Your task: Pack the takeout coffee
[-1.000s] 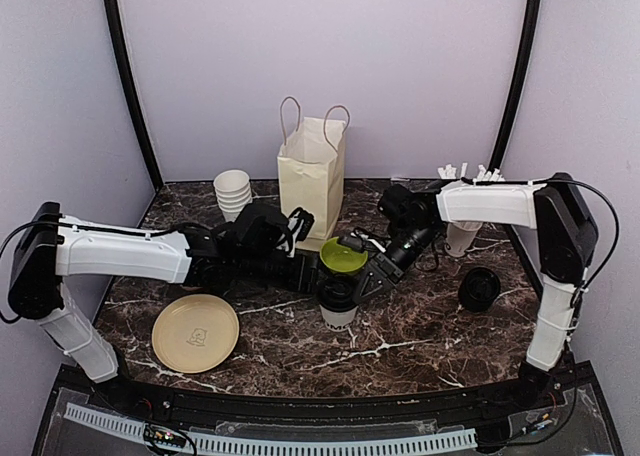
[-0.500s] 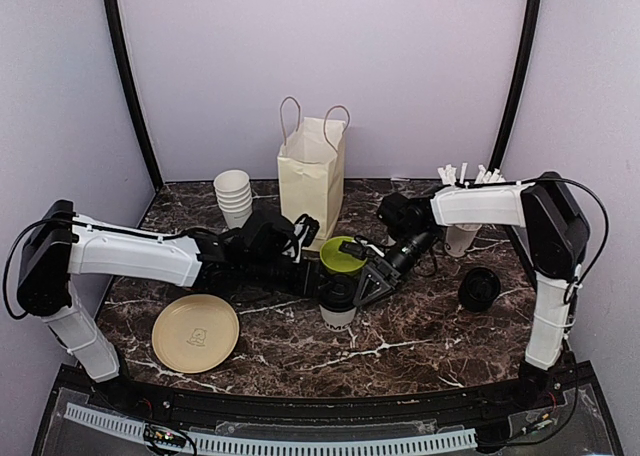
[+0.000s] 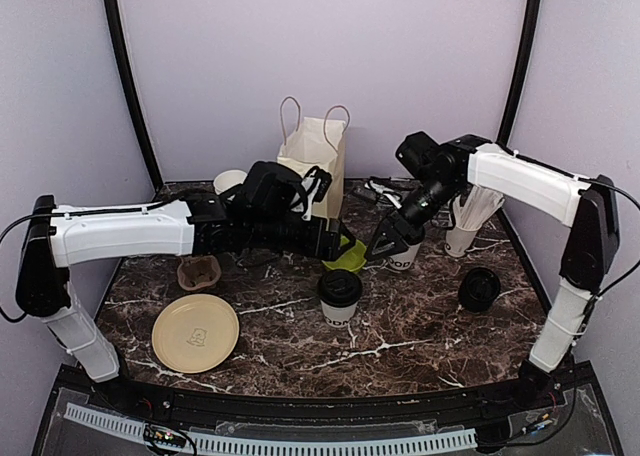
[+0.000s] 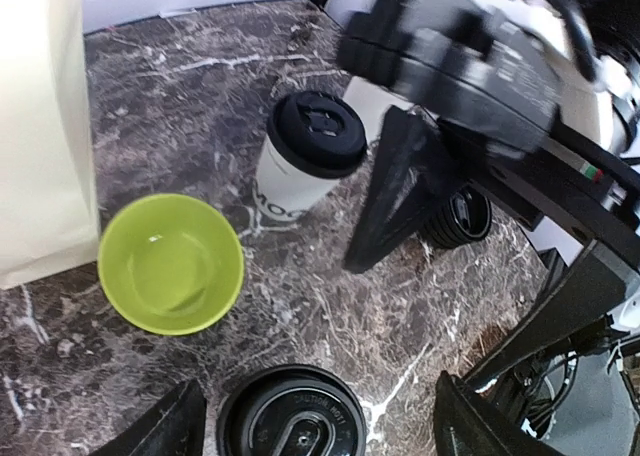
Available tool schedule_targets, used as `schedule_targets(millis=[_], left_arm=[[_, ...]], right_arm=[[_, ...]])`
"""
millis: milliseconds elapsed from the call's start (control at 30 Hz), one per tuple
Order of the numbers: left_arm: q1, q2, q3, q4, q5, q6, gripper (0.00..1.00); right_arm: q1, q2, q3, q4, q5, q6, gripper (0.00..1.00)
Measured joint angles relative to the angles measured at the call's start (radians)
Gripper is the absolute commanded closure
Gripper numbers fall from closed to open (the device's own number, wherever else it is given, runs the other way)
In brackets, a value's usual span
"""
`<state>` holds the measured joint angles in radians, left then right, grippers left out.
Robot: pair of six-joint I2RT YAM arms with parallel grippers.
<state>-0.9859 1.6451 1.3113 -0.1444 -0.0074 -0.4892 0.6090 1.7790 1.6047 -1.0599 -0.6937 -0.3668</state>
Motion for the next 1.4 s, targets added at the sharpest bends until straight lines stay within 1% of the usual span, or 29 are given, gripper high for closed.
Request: schedule_targets(millis=[67,133,233,367,533,667,767,900,1000,1100,1200,1400], left_arm=[[0.000,-0.024,-0.007,-0.011,-0.032,0.006,0.19],[0.000,-0.070,-0.045,-0.023,-0.077,0.006,0.19],[0.000,-0.171,-0.120,-0.037,-0.156,-0.003,0.16],[0.000,-0.309,-0.184,-0.060,-0.264,-0.024,0.15],[0.000,-0.402,-0.208,-0.094,-0.364,-0.038,0.14],[0.000,-0.419,-0.223,-0.118,-0.406,-0.039,0.14],[0.001,-0.419,-0.232,-0.129,-0.422,-0.038,0.13],[0.002,-0.419,-0.235,-0.142,-0.431,-0.034,0.13],[0.002,-0.419,-0.237,-0.142,-0.431,-0.030,0.13],[0.002,-0.419,-0.240,-0.142,-0.431,-0.027,0.13],[0.002,-0.419,-0.240,-0.142,-0.429,-0.026,0.13],[0.002,-0.419,-0.241,-0.142,-0.428,-0.016,0.13]], right_arm=[[0.013,-0.028,-0.008,0.016,0.051,-0.020,0.17],[0.042,-0.041,-0.021,0.035,0.119,-0.044,0.15],[0.108,-0.040,-0.031,0.068,0.213,-0.079,0.10],[0.200,-0.037,-0.032,0.119,0.307,-0.138,0.07],[0.269,-0.011,-0.031,0.170,0.369,-0.195,0.06],[0.285,0.043,-0.030,0.180,0.393,-0.212,0.06],[0.286,0.077,-0.030,0.187,0.408,-0.216,0.08],[0.286,0.087,-0.030,0.190,0.410,-0.222,0.16],[0.286,0.087,-0.030,0.197,0.409,-0.225,0.18],[0.286,0.087,-0.030,0.196,0.402,-0.225,0.27],[0.286,0.089,-0.025,0.190,0.400,-0.225,0.28],[0.286,0.082,-0.024,0.173,0.406,-0.219,0.28]])
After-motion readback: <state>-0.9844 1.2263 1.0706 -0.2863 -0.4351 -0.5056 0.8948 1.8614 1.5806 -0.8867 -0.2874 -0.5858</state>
